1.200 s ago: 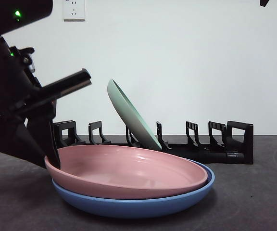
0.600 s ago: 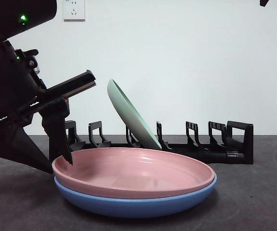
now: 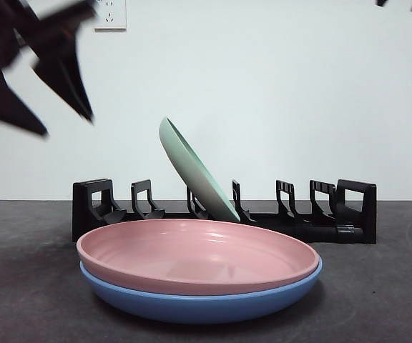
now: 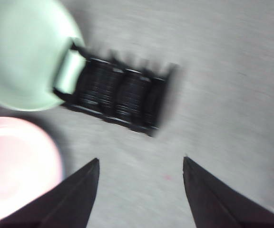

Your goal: Place the plate

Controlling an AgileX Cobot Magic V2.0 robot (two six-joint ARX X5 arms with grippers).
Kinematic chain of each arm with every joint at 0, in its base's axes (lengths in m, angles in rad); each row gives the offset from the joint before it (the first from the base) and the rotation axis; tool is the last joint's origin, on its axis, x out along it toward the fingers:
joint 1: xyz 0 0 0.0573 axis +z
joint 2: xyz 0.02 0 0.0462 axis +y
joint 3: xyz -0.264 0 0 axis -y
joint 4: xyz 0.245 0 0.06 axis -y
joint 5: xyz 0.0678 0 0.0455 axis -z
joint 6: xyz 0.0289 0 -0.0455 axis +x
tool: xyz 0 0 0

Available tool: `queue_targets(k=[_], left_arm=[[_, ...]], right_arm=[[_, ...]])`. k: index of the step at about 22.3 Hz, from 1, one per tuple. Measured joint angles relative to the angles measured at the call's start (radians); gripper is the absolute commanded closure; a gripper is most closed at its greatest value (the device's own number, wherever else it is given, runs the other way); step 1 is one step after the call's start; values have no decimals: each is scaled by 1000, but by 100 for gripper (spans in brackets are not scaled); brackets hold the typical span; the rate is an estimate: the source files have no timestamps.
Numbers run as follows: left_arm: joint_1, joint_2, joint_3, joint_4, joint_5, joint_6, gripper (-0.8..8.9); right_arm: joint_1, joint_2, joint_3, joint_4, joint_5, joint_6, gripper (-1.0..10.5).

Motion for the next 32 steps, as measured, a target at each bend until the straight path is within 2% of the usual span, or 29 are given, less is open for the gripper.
queue_targets(k=[2, 4, 8, 10, 14, 17, 18, 23, 32], left_arm=[[85, -75, 35, -55, 0, 168, 533], [186, -124, 88, -121, 0, 295, 532], [402, -167, 191, -169, -1, 499, 532], [484, -167, 225, -169, -5, 558, 532], [518, -169, 234, -178, -6, 576, 532], [518, -171, 234, -182, -6, 554, 532], [518, -173, 234, -182, -6, 545, 532], [518, -174, 234, -182, -6, 530, 532], [518, -174, 234, -182, -6, 520, 532]], right_arm=[[21, 0, 0, 22, -41, 0, 665], [42, 7, 0, 42, -77, 1, 665], [82, 62, 0, 101, -147, 25, 665], [106, 100, 0, 146, -207, 60, 665], [160, 203, 0, 278, -366, 174, 665], [187, 317, 24, 390, -499, 281, 666], [193, 362, 54, 391, -517, 309, 666], [213, 501, 197, 354, -523, 345, 672], [255, 701, 458, 292, -522, 350, 676]])
